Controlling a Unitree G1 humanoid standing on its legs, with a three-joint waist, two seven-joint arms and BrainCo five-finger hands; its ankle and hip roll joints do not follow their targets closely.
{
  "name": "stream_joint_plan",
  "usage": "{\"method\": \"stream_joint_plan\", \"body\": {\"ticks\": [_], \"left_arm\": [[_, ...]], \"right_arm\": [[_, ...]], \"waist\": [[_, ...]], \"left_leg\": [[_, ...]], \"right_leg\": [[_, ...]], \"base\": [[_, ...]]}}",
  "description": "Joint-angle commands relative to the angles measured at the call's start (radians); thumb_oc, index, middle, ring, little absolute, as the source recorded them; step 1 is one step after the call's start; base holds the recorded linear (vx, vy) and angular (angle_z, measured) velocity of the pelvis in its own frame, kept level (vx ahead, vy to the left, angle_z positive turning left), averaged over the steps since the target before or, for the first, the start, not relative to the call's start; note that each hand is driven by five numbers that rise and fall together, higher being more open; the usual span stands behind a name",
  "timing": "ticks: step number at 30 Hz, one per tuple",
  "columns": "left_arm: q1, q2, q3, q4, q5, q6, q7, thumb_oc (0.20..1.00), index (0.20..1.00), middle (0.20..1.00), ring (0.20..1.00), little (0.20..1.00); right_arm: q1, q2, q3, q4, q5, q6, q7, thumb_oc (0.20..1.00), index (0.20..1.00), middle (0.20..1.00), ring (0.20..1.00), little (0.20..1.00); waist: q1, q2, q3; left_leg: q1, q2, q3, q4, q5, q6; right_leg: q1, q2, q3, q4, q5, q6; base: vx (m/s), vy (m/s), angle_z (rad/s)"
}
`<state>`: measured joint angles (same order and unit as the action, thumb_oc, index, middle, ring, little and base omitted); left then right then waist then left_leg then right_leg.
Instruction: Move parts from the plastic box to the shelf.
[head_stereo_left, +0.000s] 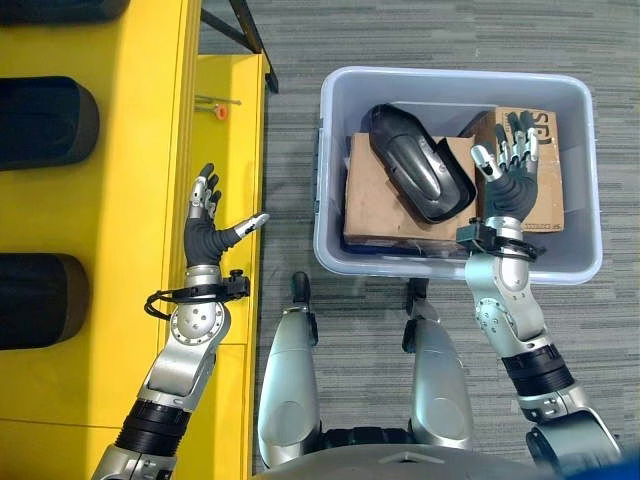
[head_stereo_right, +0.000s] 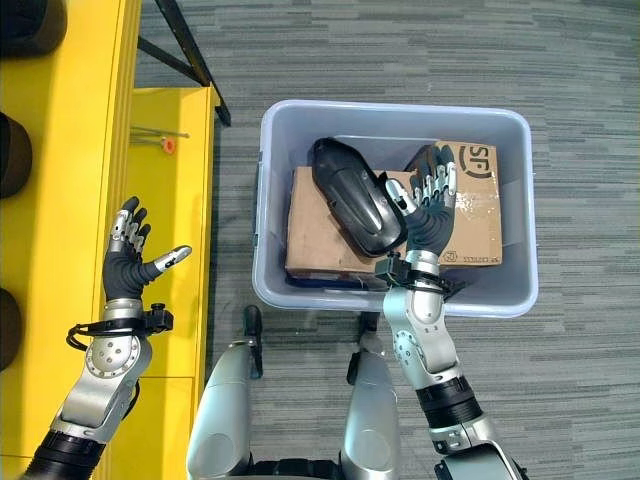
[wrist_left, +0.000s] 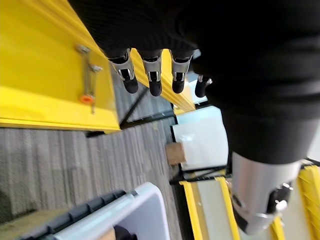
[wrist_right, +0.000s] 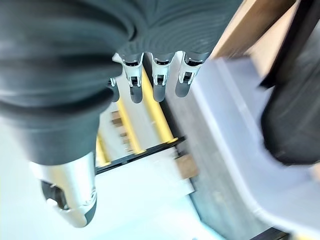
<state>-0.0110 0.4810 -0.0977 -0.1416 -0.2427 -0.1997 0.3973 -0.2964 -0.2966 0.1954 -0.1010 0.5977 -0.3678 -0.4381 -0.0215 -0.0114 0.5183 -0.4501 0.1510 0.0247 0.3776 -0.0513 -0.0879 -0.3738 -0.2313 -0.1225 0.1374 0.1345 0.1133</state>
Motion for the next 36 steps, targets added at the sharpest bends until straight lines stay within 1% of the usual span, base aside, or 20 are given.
{"method": "stream_joint_plan", "body": {"ticks": [1,5,7,10,14,18,19,21,22,25,30,31,34,36], "left_arm": [[0.011,0.02,0.008,-0.107,0.041,-0.037,-0.011,1.0,1.0,1.0,1.0,1.0],[-0.029,0.021,-0.016,-0.135,0.045,-0.05,-0.024,1.0,1.0,1.0,1.0,1.0],[-0.047,0.021,-0.022,-0.142,0.051,-0.052,-0.023,1.0,1.0,1.0,1.0,1.0],[-0.069,0.021,-0.031,-0.15,0.062,-0.059,-0.027,1.0,1.0,1.0,1.0,1.0],[-0.097,0.01,-0.042,-0.152,0.055,-0.071,-0.028,1.0,1.0,1.0,1.0,1.0],[-0.129,-0.003,-0.067,-0.143,0.034,-0.083,-0.037,1.0,1.0,1.0,1.0,1.0],[-0.146,-0.012,-0.08,-0.134,0.021,-0.088,-0.039,1.0,1.0,1.0,1.0,1.0],[-0.158,-0.021,-0.091,-0.129,0.011,-0.087,-0.039,1.0,1.0,1.0,1.0,1.0],[-0.179,-0.032,-0.109,-0.125,0.001,-0.086,-0.04,1.0,1.0,1.0,1.0,1.0],[-0.216,-0.053,-0.144,-0.111,-0.007,-0.083,-0.04,1.0,1.0,1.0,1.0,1.0],[-0.276,-0.087,-0.187,-0.082,-0.025,-0.078,-0.038,1.0,1.0,1.0,1.0,1.0],[-0.288,-0.095,-0.196,-0.069,-0.03,-0.078,-0.035,1.0,1.0,1.0,1.0,1.0],[-0.325,-0.122,-0.223,-0.028,-0.042,-0.077,-0.026,1.0,1.0,1.0,1.0,1.0],[-0.353,-0.144,-0.246,0.003,-0.052,-0.075,-0.02,1.0,1.0,1.0,1.0,1.0]], "right_arm": [[-0.001,-0.027,-0.064,-0.09,0.031,-0.079,0.052,1.0,1.0,1.0,1.0,1.0],[0.051,-0.057,-0.062,-0.158,0.041,-0.08,0.104,1.0,1.0,1.0,1.0,1.0],[0.059,-0.064,-0.06,-0.172,0.046,-0.08,0.118,1.0,1.0,1.0,1.0,1.0],[0.079,-0.086,-0.07,-0.189,0.019,-0.074,0.125,1.0,1.0,1.0,1.0,1.0],[0.08,-0.093,-0.071,-0.161,0.013,-0.066,0.129,1.0,1.0,1.0,1.0,1.0],[0.045,-0.101,-0.061,-0.076,-0.009,-0.047,0.106,1.0,1.0,1.0,1.0,1.0],[0.019,-0.107,-0.052,-0.033,-0.024,-0.032,0.088,1.0,1.0,1.0,1.0,1.0],[0.009,-0.106,-0.05,-0.014,-0.021,-0.031,0.085,1.0,1.0,1.0,1.0,1.0],[-0.012,-0.112,-0.045,0.01,-0.042,-0.021,0.069,1.0,1.0,1.0,1.0,1.0],[-0.026,-0.107,-0.04,0.031,-0.05,-0.017,0.064,1.0,1.0,1.0,1.0,1.0],[-0.054,-0.102,-0.019,0.054,-0.063,-0.01,0.058,1.0,1.0,1.0,1.0,1.0],[-0.067,-0.103,-0.008,0.071,-0.068,-0.004,0.054,1.0,1.0,1.0,1.0,1.0],[-0.119,-0.095,0.022,0.12,-0.078,0.006,0.039,1.0,1.0,1.0,1.0,1.0],[-0.158,-0.101,0.047,0.14,-0.121,0.02,0.021,1.0,1.0,1.0,1.0,1.0]], "waist": [[-0.016,-0.005,-0.034],[-0.05,-0.007,-0.045],[-0.057,-0.009,-0.05],[-0.073,-0.011,-0.054],[-0.085,-0.009,-0.064],[-0.088,-0.003,-0.07],[-0.088,0.0,-0.071],[-0.088,0.004,-0.068],[-0.09,0.009,-0.061],[-0.097,0.016,-0.051],[-0.108,0.02,-0.034],[-0.111,0.021,-0.029],[-0.113,0.023,-0.022],[-0.117,0.025,-0.011]], "left_leg": [[0.118,-0.028,0.057,-0.109,-0.005,0.038],[0.148,-0.014,0.084,-0.117,-0.01,0.033],[0.153,-0.009,0.092,-0.124,-0.003,0.031],[0.168,0.0,0.106,-0.139,0.002,0.027],[0.18,0.006,0.119,-0.16,0.014,0.019],[0.193,0.011,0.126,-0.178,0.025,0.011],[0.193,0.013,0.127,-0.179,0.027,0.01],[0.195,0.014,0.129,-0.181,0.03,0.009],[0.199,0.016,0.13,-0.185,0.032,0.007],[0.204,0.019,0.138,-0.196,0.038,0.006],[0.203,0.023,0.152,-0.202,0.043,0.004],[0.205,0.023,0.155,-0.2,0.039,0.003],[0.201,0.027,0.166,-0.208,0.047,0.001],[0.203,0.029,0.174,-0.211,0.045,-0.001]], "right_leg": [[-0.007,-0.035,0.04,0.218,-0.189,0.013],[-0.006,-0.017,0.066,0.211,-0.189,0.012],[-0.006,-0.011,0.071,0.199,-0.181,0.011],[-0.009,-0.003,0.078,0.192,-0.176,0.012],[-0.009,0.004,0.083,0.181,-0.171,0.012],[-0.009,0.011,0.088,0.174,-0.168,0.012],[-0.011,0.014,0.093,0.176,-0.168,0.009],[-0.011,0.015,0.093,0.176,-0.169,0.009],[-0.013,0.017,0.094,0.177,-0.17,0.007],[-0.021,0.024,0.099,0.18,-0.169,0.005],[-0.041,0.037,0.112,0.184,-0.169,0.002],[-0.043,0.038,0.115,0.191,-0.175,0.002],[-0.056,0.045,0.121,0.186,-0.168,-0.001],[-0.065,0.049,0.125,0.194,-0.172,-0.002]], "base": [[0.01,0.011,-0.05],[0.01,-0.002,-0.17],[0.0,-0.014,-0.18],[0.0,-0.024,-0.29],[0.0,-0.044,-0.15],[0.0,-0.035,-0.12],[0.0,-0.042,-0.07],[0.0,-0.043,-0.04],[0.0,-0.044,-0.04],[0.0,-0.013,-0.01],[0.0,-0.03,-0.09],[-0.01,-0.006,-0.07],[-0.01,-0.017,-0.08],[-0.01,-0.033,-0.13]]}}
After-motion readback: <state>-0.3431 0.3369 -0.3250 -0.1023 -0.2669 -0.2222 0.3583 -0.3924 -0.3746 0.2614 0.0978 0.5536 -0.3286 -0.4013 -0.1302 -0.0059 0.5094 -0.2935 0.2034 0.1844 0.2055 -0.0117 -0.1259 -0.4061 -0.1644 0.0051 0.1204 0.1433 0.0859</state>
